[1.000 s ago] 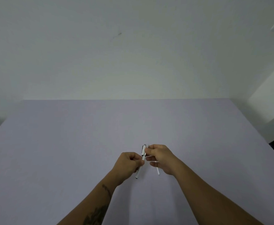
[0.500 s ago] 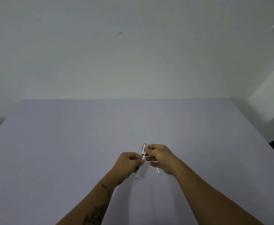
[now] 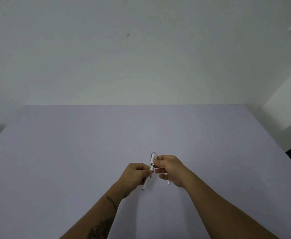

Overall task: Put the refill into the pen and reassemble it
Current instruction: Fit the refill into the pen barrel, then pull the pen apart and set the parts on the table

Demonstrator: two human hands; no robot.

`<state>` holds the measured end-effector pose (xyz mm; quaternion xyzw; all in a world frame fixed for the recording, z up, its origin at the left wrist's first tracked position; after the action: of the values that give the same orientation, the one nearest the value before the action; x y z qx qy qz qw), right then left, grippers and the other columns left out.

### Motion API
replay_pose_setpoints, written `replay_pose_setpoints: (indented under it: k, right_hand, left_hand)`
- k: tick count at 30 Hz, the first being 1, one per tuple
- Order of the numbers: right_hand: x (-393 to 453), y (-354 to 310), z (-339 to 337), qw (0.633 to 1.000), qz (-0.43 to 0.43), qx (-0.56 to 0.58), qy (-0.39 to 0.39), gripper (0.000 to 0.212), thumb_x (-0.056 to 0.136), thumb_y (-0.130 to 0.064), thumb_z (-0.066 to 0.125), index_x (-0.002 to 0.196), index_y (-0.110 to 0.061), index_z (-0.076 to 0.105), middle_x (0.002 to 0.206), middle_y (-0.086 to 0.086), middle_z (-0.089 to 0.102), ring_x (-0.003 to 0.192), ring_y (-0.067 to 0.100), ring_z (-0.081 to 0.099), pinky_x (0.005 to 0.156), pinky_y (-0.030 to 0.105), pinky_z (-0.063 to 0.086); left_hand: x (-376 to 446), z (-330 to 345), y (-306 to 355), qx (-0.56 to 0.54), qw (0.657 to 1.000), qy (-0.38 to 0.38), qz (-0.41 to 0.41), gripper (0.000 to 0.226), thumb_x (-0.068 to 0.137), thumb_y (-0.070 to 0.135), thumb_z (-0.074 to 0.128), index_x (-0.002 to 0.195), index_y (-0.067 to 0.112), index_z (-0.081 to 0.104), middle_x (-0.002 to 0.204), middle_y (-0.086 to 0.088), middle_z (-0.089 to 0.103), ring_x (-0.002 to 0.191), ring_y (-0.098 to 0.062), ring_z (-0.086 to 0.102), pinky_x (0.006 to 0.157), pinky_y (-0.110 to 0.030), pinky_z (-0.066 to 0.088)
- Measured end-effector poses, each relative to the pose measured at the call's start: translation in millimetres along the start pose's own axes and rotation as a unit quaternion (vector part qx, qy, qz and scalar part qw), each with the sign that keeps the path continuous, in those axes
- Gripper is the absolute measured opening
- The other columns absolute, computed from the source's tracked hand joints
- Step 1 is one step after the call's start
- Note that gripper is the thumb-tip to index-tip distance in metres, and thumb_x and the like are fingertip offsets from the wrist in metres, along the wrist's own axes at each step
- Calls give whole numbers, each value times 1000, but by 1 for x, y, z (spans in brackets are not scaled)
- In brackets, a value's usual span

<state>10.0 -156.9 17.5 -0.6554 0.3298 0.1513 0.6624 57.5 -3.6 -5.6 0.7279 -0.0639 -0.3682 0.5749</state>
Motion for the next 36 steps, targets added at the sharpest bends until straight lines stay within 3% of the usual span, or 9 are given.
replay_pose_setpoints:
  k: [4,9,13,19,24,27,31,33,36]
  right_hand:
    - [0,0,1,1000,-2,-11,8,14,93,-18,64,98,-9,73,96,5,72,88,18,65,73,30,52]
    - [-2,-3,3,1000,2,-8,-12,19,97,-11,55,100,-12,74,100,6,72,95,21,67,79,32,53]
    - [-1,-3,4,999,5,18,-32,17,95,-17,60,103,-12,74,104,8,73,105,28,68,81,35,51]
    - [5,-3,2,1000,-10,-7,-1,15,93,-18,63,98,-12,76,102,8,73,90,19,67,69,29,52]
    - [9,-6,-4,999,4,53,2,20,96,-11,56,97,-13,77,105,10,74,85,18,67,72,31,53]
    - [14,-11,-8,994,-13,94,50,19,95,-11,58,94,-13,76,88,6,72,77,17,65,69,30,53]
    - [24,-22,-23,973,-54,170,150,14,94,-9,59,90,-11,72,81,5,69,71,16,62,62,28,52]
    - [28,-21,-31,973,-61,143,171,13,91,-10,64,81,-9,73,74,6,68,64,15,60,60,27,53]
    - [33,-7,-34,982,-65,-22,175,19,84,-11,66,66,-8,73,62,4,67,57,19,58,58,29,50]
  left_hand:
    - [0,0,-2,4,1000,0,-8,13,87,16,65,83,13,76,80,-5,69,73,-17,62,65,-24,55]
    - [0,-1,-3,14,999,-12,-28,15,88,17,63,84,16,78,82,-2,71,78,-17,62,69,-25,54]
    - [0,-3,-1,8,999,-15,-33,17,89,17,63,84,16,78,79,-4,70,76,-17,61,70,-26,55]
    - [0,-4,1,16,999,-23,-34,17,89,16,63,84,15,79,76,-4,66,73,-17,57,70,-26,54]
    - [0,-5,-1,26,998,-24,-44,16,89,14,63,89,13,79,82,-7,66,75,-18,54,67,-24,50]
    - [1,-7,-4,24,998,-14,-50,13,88,14,64,87,13,77,82,-6,66,73,-17,54,65,-23,49]
    - [4,-8,-10,29,998,8,-60,12,88,12,63,81,15,73,79,-2,65,72,-15,55,63,-22,48]
    - [6,-10,-13,23,997,25,-63,13,89,14,63,79,15,72,76,-2,63,71,-15,54,64,-24,47]
    - [9,-11,-18,26,997,39,-65,14,89,17,64,77,15,70,77,-3,63,70,-16,55,64,-25,48]
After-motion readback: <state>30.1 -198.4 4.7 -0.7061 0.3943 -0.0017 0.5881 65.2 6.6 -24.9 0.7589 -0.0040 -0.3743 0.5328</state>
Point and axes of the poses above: each hand's wrist, its own x-axis towards the middle knuckle, its own z-axis out of the palm, y = z × x, the point moved 3 cm from there along x, towards the middle knuckle
